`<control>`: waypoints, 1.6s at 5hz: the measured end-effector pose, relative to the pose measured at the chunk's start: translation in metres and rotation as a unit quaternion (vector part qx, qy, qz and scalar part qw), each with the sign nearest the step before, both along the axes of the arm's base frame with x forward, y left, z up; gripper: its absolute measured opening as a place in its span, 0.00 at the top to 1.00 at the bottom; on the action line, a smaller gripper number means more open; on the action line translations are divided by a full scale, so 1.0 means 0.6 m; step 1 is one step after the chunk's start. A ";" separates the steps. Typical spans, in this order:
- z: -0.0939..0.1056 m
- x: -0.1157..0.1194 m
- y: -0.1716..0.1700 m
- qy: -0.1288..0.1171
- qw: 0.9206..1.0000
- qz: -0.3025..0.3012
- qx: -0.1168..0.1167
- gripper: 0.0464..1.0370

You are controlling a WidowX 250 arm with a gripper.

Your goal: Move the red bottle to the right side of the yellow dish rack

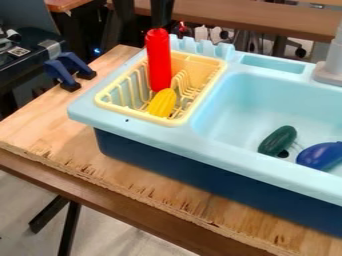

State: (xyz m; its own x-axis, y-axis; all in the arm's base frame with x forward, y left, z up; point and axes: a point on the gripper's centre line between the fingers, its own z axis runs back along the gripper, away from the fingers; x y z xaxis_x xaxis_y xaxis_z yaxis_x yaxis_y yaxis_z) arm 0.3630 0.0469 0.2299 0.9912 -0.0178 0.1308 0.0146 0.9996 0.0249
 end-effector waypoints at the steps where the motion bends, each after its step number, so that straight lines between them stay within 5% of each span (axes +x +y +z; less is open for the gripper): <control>1: -0.013 0.014 0.010 0.007 1.000 -0.005 0.000 0.04; 3: -0.017 0.062 0.028 0.002 1.000 -0.028 -0.012 0.04; 5: -0.029 0.070 0.028 0.013 1.000 -0.021 -0.016 0.09; 7: -0.036 0.073 0.020 0.013 0.999 -0.027 -0.017 0.69; 8: -0.041 0.074 0.016 0.012 0.999 -0.023 -0.024 0.87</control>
State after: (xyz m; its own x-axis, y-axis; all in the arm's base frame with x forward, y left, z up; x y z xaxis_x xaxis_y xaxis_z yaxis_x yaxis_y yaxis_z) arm 0.4075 0.0567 0.2055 0.9924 -0.0584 0.1087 0.0614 0.9978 -0.0246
